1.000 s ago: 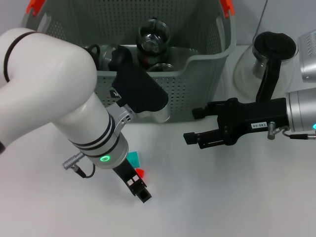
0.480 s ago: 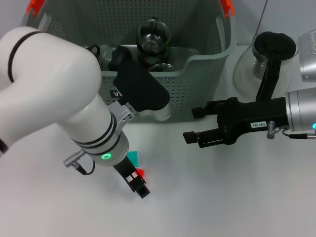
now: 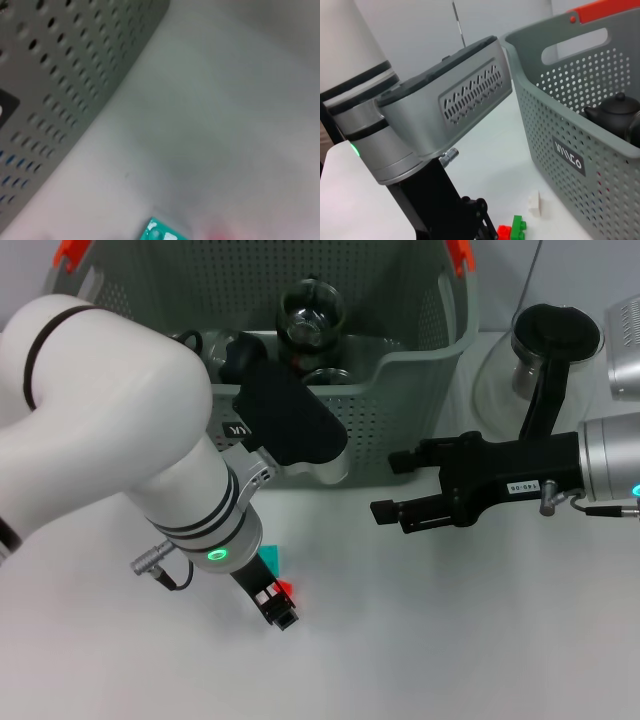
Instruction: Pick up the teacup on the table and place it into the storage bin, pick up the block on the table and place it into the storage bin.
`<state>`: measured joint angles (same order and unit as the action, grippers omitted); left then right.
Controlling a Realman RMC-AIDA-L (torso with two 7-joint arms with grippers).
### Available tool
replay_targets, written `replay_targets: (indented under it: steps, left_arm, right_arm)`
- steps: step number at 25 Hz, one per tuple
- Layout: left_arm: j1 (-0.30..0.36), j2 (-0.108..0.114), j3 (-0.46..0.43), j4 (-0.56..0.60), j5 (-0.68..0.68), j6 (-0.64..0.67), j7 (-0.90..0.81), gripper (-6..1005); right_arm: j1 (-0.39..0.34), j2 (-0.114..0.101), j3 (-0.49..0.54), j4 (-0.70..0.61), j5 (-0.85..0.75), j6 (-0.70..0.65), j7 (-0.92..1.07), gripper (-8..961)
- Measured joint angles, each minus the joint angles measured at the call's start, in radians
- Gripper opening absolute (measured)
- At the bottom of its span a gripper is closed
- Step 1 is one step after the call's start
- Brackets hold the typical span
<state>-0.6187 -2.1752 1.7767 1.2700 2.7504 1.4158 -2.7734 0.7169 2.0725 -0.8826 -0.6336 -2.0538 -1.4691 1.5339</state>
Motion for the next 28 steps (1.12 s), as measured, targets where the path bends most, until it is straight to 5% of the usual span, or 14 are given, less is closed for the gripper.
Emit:
replay_targets:
  steps: [20, 28]
  left_arm:
    - [-0.001, 0.000, 0.006, 0.024, 0.009, 0.053, -0.003, 416]
    - [0.063, 0.001, -0.095, 0.266, -0.020, 0.243, 0.019, 414]
  right_arm:
    - [0.006, 0.001, 0.002, 0.000, 0.000, -0.001, 0.000, 851]
    - [-0.004, -0.003, -0.001, 0.000, -0.001, -0.004, -0.003, 851]
